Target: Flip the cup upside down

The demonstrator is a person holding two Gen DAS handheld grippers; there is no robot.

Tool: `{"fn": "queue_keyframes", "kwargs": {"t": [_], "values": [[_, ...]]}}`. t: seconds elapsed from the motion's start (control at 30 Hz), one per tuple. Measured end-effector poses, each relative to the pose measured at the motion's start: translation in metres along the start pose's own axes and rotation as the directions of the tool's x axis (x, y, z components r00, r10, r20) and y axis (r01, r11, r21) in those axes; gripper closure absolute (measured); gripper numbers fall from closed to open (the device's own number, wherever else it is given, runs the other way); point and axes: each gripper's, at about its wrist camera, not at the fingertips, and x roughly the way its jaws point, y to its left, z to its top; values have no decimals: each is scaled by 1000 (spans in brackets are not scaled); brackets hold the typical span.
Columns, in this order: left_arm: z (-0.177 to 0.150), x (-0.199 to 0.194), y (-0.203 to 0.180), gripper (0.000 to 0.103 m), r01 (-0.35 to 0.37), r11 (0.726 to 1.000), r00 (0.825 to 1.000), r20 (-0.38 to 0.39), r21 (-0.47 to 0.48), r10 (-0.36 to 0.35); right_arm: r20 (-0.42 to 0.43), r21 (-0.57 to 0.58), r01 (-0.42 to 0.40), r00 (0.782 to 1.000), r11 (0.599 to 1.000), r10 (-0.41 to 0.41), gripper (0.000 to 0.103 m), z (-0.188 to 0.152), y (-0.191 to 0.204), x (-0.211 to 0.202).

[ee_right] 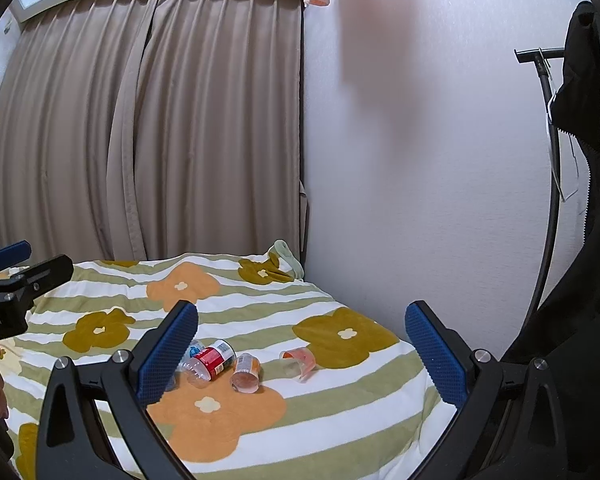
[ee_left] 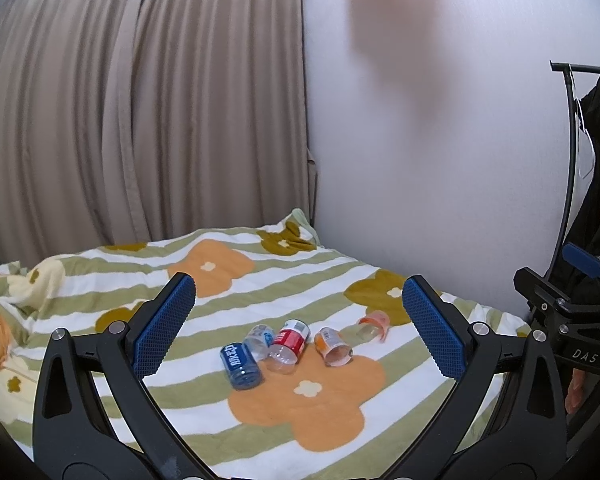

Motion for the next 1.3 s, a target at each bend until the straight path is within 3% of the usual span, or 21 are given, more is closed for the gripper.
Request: {"fn": "queue_keyframes", "kwargs": {"t": [0.17, 0.3, 0.4, 0.53, 0.63, 0.7, 0.8, 0.87, 1.0, 1.13, 1.17, 1.23, 1.3], "values": [[12, 39, -4, 0, 71, 997, 994, -78, -24, -72, -38, -9, -7, 999, 1000, 7, 0, 1, -5, 14], [21, 110, -8, 0, 134, 989, 965, -221, -62, -144, -95, -33, -14, 995, 999, 11, 0, -5, -8, 42], [17, 182, -16, 0, 156, 984, 910, -375, -89, -179, -154, -64, -35, 988, 997, 25, 0, -16, -7, 71], [-12, 264, -33, 0, 138, 987, 829, -536, -77, -158, -234, -79, -72, 971, 994, 51, 0, -38, -7, 111], [-50, 322, -39, 0, 103, 989, 742, -654, -104, -146, -281, -68, -100, 957, 993, 77, 0, -59, -8, 138], [-78, 358, -40, 0, 75, 989, 671, -727, -129, -146, -310, -53, -122, 945, 991, 100, 0, -73, -9, 153], [-118, 398, -39, 1, 33, 989, 583, -801, -142, -134, -340, -43, -143, 933, 989, 120, 0, -91, -10, 169], [-137, 416, -40, 3, 21, 988, 539, -831, -150, -138, -354, -39, -153, 926, 987, 130, 0, -100, -9, 176], [-165, 444, -44, 10, 4, 988, 477, -868, -156, -139, -389, -23, -167, 910, 986, 145, 0, -118, -12, 193], [-185, 460, -45, 26, -8, 985, 423, -894, -170, -151, -405, -14, -166, 902, 986, 147, 0, -127, -14, 201], [-190, 463, -44, 29, -11, 986, 413, -899, -168, -149, -409, -11, -167, 901, 986, 148, 0, -129, -15, 202], [-197, 465, -42, 45, -10, 987, 398, -906, -163, -146, -412, -11, -168, 899, 986, 149, 0, -131, -16, 204], [-199, 464, -38, 45, -10, 982, 396, -903, -188, -169, -417, -15, -165, 898, 986, 144, 0, -131, -16, 204]]}}
